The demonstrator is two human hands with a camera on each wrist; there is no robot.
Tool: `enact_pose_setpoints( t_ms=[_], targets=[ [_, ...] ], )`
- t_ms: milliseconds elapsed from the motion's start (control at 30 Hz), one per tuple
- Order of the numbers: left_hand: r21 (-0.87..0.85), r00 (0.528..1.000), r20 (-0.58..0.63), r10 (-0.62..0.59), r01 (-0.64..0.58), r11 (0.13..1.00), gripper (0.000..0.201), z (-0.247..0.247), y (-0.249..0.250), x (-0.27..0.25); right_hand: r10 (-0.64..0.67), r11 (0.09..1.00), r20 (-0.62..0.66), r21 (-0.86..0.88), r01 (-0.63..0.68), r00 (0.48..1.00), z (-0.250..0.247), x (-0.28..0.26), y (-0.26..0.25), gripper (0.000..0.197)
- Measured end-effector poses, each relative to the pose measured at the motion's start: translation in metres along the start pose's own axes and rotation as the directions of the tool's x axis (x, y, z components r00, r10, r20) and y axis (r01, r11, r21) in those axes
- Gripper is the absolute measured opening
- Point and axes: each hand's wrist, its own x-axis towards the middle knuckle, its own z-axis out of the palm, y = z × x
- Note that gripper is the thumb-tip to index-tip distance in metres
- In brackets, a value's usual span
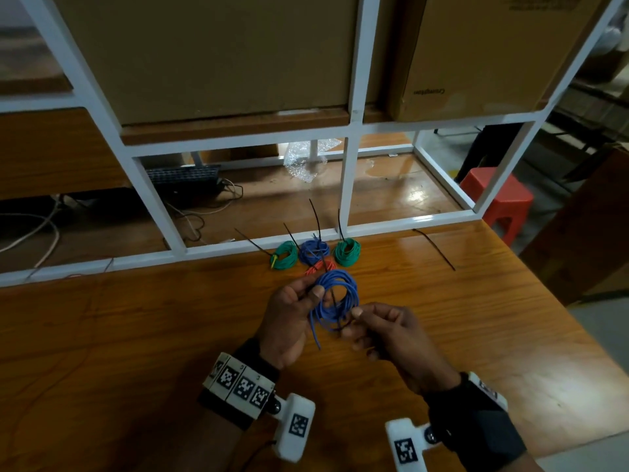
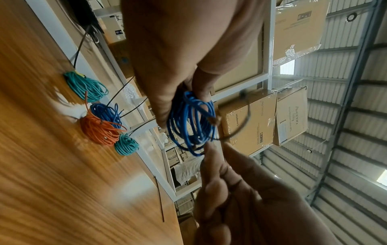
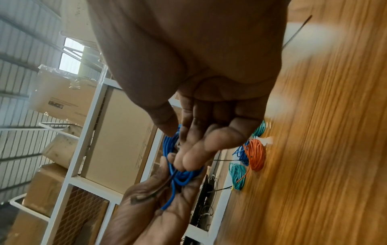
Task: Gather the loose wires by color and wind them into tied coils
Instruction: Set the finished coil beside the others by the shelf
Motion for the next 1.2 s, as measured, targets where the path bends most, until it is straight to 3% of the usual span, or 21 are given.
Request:
enact_pose_setpoints(
  t_ms=[100, 200, 267, 333, 500, 633, 767, 867, 1033, 1200],
  targets=[
    [-0.018, 0.997, -0.073, 0.002, -0.003, 1.000, 0.032, -0.008, 0.000, 0.006, -0.045, 0.999, -0.039, -0.017, 0.044, 0.998, -0.009, -0.008, 0.000, 0.027],
    [-0.018, 0.992, -0.129, 0.007, -0.010, 1.000, 0.028, -0.012, 0.001, 0.006, -0.229, 0.957, -0.104, -0.205, 0.205, 0.968, -0.022, -0.016, 0.009, 0.014],
    [-0.009, 0.985, -0.171, 0.016, -0.018, 1.000, 0.028, -0.014, -0.002, 0.006, -0.384, 0.866, -0.070, -0.372, 0.332, 0.921, -0.026, -0.023, 0.016, 0.002],
    [0.004, 0.980, -0.198, 0.020, -0.020, 1.000, 0.026, -0.012, -0.006, 0.004, -0.494, 0.763, -0.014, -0.487, 0.426, 0.869, -0.020, -0.031, 0.020, 0.008],
    [0.079, 0.976, -0.218, 0.026, -0.009, 0.997, 0.017, -0.001, -0.017, -0.005, -0.678, 0.555, 0.097, -0.582, 0.594, 0.728, 0.005, -0.033, 0.027, 0.029],
    [0.106, 0.978, -0.208, 0.028, -0.005, 0.994, 0.021, -0.001, -0.027, -0.012, -0.737, 0.512, 0.060, -0.602, 0.613, 0.674, 0.014, -0.023, 0.036, 0.016],
    [0.164, 0.971, -0.232, 0.047, -0.008, 0.986, 0.024, -0.005, -0.028, -0.020, -0.719, 0.546, 0.006, -0.613, 0.571, 0.695, 0.016, -0.022, 0.035, 0.011],
    [0.302, 0.978, -0.181, 0.108, -0.049, 0.952, 0.022, -0.012, -0.029, -0.025, -0.689, 0.610, -0.042, -0.573, 0.547, 0.724, 0.015, -0.017, 0.030, 0.009],
    [0.597, 0.975, -0.046, 0.219, -0.149, 0.788, 0.025, -0.027, -0.035, -0.030, -0.631, 0.679, -0.070, -0.531, 0.507, 0.772, 0.014, -0.007, 0.012, 0.012],
    [0.718, 0.966, 0.011, 0.258, -0.187, 0.671, 0.031, -0.032, -0.031, -0.035, -0.629, 0.677, -0.064, -0.534, 0.506, 0.775, 0.020, 0.001, -0.002, 0.014]
  ],
)
